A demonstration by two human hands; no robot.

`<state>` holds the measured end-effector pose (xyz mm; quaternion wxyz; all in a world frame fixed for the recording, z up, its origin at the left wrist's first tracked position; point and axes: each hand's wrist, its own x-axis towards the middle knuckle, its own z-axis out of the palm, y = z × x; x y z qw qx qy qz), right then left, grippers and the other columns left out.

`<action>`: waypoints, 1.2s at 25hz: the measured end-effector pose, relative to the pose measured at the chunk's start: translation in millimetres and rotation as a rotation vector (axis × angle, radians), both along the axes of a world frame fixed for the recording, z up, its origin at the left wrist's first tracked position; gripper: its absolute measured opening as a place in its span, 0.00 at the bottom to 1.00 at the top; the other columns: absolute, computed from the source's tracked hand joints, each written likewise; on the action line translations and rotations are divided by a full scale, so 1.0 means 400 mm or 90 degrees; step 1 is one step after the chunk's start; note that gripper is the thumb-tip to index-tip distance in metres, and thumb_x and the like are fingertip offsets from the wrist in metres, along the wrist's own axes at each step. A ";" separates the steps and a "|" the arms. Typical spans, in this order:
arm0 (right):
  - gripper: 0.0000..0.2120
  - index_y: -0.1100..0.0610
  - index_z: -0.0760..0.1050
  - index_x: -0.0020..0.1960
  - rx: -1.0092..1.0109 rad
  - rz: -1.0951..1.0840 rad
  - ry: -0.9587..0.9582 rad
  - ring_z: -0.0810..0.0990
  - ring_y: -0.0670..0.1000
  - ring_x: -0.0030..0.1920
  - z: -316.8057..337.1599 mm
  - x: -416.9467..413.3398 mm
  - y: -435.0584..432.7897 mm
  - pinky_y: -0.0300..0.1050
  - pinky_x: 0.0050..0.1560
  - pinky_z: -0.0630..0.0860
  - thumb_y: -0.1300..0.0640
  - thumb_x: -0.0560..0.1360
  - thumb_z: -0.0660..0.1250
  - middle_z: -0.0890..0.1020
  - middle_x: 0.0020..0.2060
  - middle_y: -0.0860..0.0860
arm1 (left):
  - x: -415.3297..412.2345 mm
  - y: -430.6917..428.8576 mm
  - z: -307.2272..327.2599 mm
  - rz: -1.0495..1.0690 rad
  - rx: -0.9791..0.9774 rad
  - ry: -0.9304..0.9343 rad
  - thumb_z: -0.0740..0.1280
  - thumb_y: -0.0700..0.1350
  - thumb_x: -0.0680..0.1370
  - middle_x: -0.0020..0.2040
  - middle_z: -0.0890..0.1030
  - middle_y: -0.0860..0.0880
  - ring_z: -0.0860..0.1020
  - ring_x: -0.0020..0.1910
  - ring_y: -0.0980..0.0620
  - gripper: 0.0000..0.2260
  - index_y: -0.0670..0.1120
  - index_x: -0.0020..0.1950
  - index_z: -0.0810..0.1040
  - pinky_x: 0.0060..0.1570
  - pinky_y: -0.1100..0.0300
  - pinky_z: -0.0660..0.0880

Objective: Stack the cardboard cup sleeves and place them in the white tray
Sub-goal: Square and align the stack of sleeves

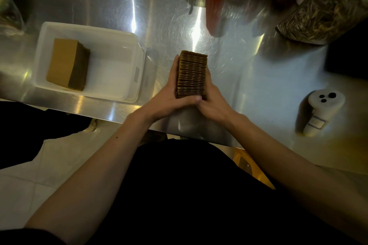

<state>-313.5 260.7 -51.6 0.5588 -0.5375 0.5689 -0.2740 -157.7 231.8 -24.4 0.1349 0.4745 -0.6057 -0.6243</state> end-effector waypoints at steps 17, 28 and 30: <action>0.46 0.50 0.47 0.77 -0.079 0.153 0.121 0.71 0.49 0.68 -0.001 -0.090 -0.046 0.34 0.66 0.66 0.52 0.71 0.75 0.69 0.71 0.51 | 0.025 -0.031 0.011 -0.115 -0.207 -0.083 0.69 0.42 0.77 0.69 0.69 0.47 0.71 0.64 0.61 0.35 0.45 0.76 0.50 0.65 0.67 0.65; 0.44 0.54 0.51 0.77 -0.088 0.175 0.161 0.75 0.54 0.64 0.012 -0.094 -0.067 0.42 0.63 0.68 0.49 0.71 0.74 0.75 0.67 0.54 | 0.028 -0.041 -0.007 -0.158 -0.266 -0.109 0.66 0.37 0.78 0.71 0.67 0.44 0.70 0.65 0.55 0.37 0.38 0.77 0.43 0.64 0.73 0.62; 0.43 0.53 0.49 0.77 -0.091 0.193 0.174 0.76 0.54 0.64 0.010 -0.093 -0.064 0.41 0.63 0.68 0.49 0.72 0.73 0.75 0.67 0.54 | 0.032 -0.039 -0.006 -0.157 -0.265 -0.110 0.66 0.38 0.78 0.70 0.68 0.44 0.71 0.64 0.56 0.37 0.39 0.77 0.43 0.63 0.73 0.63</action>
